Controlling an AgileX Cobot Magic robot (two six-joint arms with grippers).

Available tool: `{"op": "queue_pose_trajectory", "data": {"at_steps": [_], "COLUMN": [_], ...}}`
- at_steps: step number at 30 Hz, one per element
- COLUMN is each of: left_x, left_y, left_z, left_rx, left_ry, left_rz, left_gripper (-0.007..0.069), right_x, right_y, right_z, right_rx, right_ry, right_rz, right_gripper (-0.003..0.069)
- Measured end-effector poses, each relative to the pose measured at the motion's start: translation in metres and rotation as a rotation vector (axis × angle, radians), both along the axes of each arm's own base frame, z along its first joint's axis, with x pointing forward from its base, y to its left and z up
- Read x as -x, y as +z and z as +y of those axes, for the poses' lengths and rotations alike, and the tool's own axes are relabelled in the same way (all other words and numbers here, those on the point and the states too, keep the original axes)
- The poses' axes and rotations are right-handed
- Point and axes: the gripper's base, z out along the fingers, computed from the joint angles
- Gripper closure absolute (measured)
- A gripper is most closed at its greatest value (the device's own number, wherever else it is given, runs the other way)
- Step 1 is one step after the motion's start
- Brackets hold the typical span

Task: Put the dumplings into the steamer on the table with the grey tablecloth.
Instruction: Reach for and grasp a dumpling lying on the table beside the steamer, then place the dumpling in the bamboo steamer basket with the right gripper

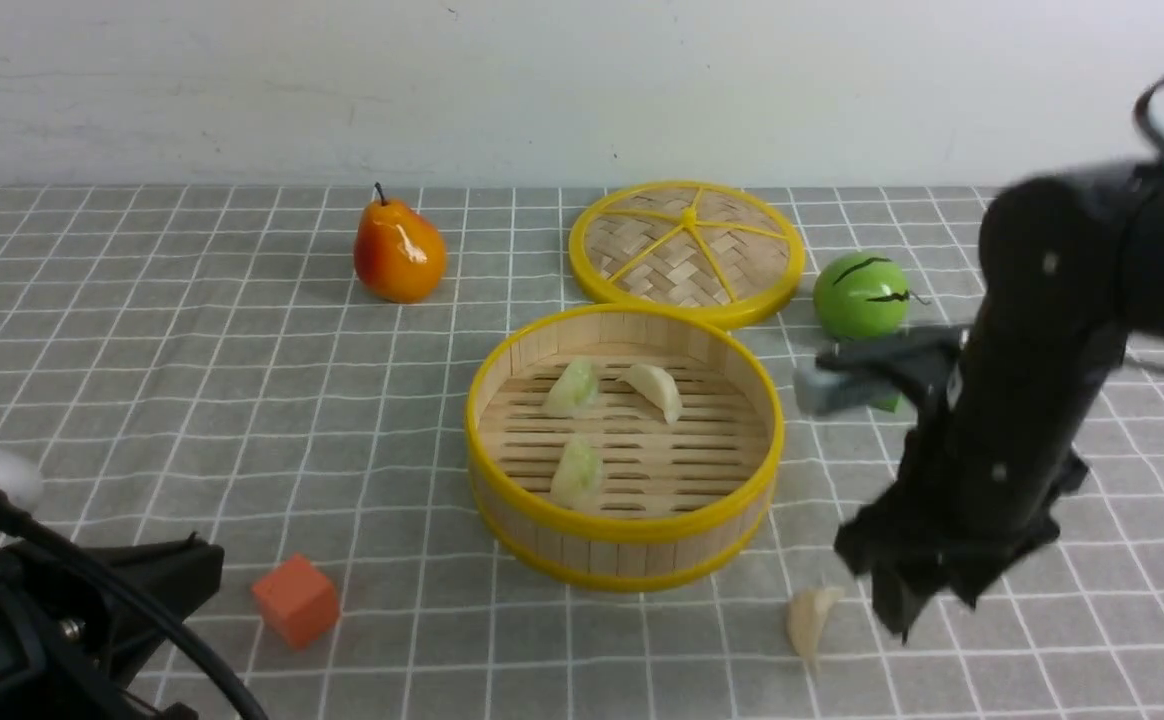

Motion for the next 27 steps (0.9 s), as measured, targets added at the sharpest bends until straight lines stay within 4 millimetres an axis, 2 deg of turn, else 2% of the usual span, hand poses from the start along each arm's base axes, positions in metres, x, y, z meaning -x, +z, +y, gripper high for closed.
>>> {"op": "queue_pose_trajectory", "data": {"at_steps": [3, 8, 12, 15, 17, 20, 24, 26, 27], "left_x": [0.000, 0.000, 0.001, 0.001, 0.001, 0.001, 0.001, 0.001, 0.001], "left_y": [0.000, -0.001, -0.001, -0.002, -0.002, -0.002, -0.002, -0.002, -0.002], "left_z": [0.000, 0.000, 0.000, 0.000, 0.000, 0.000, 0.000, 0.000, 0.000], "left_rx": [-0.001, -0.005, -0.007, -0.009, -0.010, -0.012, -0.012, -0.012, -0.012], "left_ry": [0.000, 0.000, 0.000, 0.000, 0.000, 0.000, 0.000, 0.000, 0.000], "left_rz": [0.001, 0.011, 0.014, 0.018, 0.020, 0.024, 0.025, 0.025, 0.025], "left_gripper": [0.0635, 0.0630, 0.0627, 0.0625, 0.0624, 0.0621, 0.0618, 0.0617, 0.0617], "right_x": [0.009, -0.001, -0.010, -0.012, -0.012, -0.011, -0.007, -0.007, -0.007], "right_y": [-0.021, -0.022, -0.028, -0.045, -0.049, -0.048, -0.033, -0.011, -0.011], "right_z": [0.005, 0.014, 0.017, 0.018, 0.018, 0.018, 0.018, 0.019, 0.019], "right_rx": [-0.048, -0.167, -0.194, -0.174, -0.167, -0.164, -0.156, -0.172, -0.172], "right_ry": [-0.043, -0.128, -0.158, -0.162, -0.150, -0.142, -0.065, -0.023, -0.023], "right_rz": [-0.014, -0.129, -0.183, -0.141, -0.134, -0.117, -0.095, -0.124, -0.124], "right_gripper": [0.0224, 0.0227, 0.0232, 0.0285, 0.0364, 0.0480, 0.0487, 0.0487, 0.0487]}}
